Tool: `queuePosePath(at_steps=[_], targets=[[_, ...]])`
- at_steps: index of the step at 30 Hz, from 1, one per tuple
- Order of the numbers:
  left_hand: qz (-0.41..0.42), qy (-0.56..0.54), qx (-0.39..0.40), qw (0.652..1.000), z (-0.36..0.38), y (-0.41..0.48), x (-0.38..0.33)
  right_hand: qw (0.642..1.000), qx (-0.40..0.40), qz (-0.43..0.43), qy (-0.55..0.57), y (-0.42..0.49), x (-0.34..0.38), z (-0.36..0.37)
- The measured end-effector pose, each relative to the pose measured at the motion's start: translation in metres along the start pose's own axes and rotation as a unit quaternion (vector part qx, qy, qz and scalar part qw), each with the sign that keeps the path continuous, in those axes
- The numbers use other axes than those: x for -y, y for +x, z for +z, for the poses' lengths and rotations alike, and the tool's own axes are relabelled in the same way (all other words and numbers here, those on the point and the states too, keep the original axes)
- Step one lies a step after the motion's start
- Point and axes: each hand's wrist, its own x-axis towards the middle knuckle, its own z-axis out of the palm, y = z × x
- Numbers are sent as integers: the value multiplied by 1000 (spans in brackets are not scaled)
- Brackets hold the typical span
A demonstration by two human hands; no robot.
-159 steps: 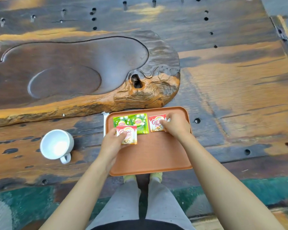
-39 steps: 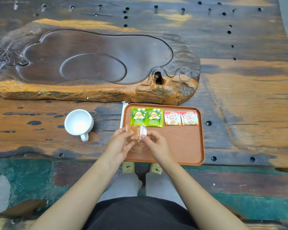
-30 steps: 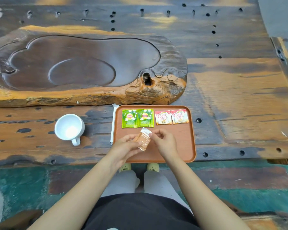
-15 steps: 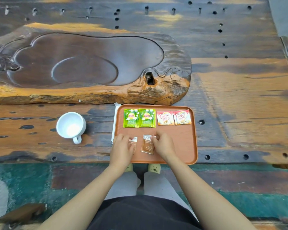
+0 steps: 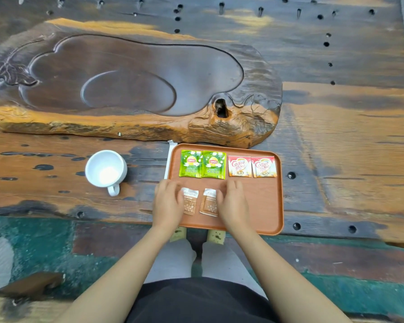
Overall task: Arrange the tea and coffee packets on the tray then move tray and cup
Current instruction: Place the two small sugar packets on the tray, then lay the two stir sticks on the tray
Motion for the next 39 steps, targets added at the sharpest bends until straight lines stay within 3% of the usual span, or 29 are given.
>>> queuePosePath(at_steps=[3, 6, 14, 20, 28, 35, 39], targets=[[-80, -12, -54, 995, -16, 21, 13, 1000, -16, -4, 15, -4, -3, -3], [-111, 23, 10, 994, -24, 37, 25, 999, -17, -12, 25, -9, -4, -5], [-77, 50, 88, 992, -29, 51, 33, 1000, -31, 2, -1, -19, -8, 2], [-90, 95, 113, 985, -33, 61, 31, 986, -44, 12, -161, -16, -9, 10], [-130, 110, 116, 979, -35, 63, 35, 984, -68, -6, -165, -22, -19, 23], [-146, 191, 145, 960, -40, 66, 40, 982, -46, -8, -184, -30, -25, 32], [-186, 123, 158, 962, -50, 65, 46, 989, -28, 0, -143, -29, -25, 25]])
